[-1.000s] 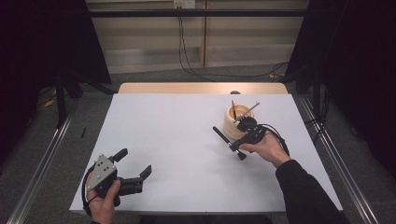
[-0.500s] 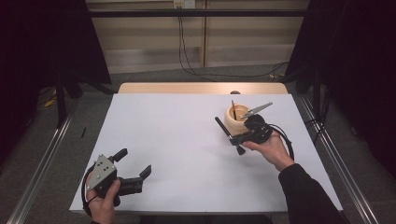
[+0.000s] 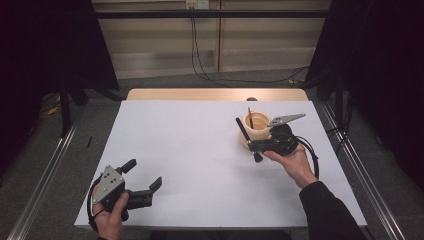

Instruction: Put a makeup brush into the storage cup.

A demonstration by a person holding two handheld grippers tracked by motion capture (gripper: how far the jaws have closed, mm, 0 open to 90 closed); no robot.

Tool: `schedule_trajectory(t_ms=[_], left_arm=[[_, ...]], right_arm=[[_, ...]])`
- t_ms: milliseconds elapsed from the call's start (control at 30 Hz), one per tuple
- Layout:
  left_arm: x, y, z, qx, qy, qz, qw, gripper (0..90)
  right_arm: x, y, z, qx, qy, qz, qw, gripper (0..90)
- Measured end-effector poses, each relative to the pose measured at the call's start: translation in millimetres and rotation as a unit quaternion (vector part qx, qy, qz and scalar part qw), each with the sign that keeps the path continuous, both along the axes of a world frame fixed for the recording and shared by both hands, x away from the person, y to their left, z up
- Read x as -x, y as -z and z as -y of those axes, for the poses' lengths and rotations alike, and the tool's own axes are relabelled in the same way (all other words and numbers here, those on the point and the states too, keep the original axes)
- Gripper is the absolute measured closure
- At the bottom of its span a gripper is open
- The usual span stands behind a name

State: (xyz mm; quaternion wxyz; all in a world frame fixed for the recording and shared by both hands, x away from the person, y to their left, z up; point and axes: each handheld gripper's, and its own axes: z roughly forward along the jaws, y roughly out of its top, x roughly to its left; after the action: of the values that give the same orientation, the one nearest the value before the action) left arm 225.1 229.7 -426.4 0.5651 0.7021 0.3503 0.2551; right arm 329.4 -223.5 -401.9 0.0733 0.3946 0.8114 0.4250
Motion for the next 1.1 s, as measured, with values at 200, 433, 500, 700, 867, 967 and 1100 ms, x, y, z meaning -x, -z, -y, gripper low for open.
schedule_trajectory(t_ms=[200, 433, 500, 700, 867, 967, 1100], left_arm=[[0.2, -0.2, 0.2, 0.0, 0.0, 0.001, 1.0, 1.4], [-0.3, -0.1, -0.4, 0.0, 0.001, -0.001, 1.0, 1.4], [-0.1, -0.1, -0.2, 0.0, 0.001, 0.001, 1.0, 1.4], [-0.1, -0.3, -1.3, -0.003, 0.001, 0.0, 1.0, 1.4], [-0.1, -0.3, -1.1, -0.003, -0.003, 0.001, 1.0, 1.1], [0.1, -0.5, -0.4, -0.002, -0.005, 0.003, 1.0, 1.0], [-0.3, -0.4, -1.0, 0.0, -0.004, 0.001, 1.0, 1.0]], right_arm=[[6.5, -2.0, 5.1, -0.034, 0.005, 0.033, 0.9989, 78.5], [12.4, -3.1, 14.2, -0.069, 0.012, 0.066, 0.9953, 78.5], [14.7, -4.4, 15.5, -0.083, 0.013, 0.077, 0.9936, 78.5], [20.1, -8.0, 20.2, -0.108, 0.021, 0.105, 0.9884, 78.5], [22.9, -2.3, 28.0, -0.124, 0.033, 0.11, 0.9857, 78.5], [23.3, -1.7, 31.3, -0.126, 0.035, 0.114, 0.9848, 78.5], [24.5, -2.3, 33.4, -0.129, 0.038, 0.116, 0.9841, 78.5]])
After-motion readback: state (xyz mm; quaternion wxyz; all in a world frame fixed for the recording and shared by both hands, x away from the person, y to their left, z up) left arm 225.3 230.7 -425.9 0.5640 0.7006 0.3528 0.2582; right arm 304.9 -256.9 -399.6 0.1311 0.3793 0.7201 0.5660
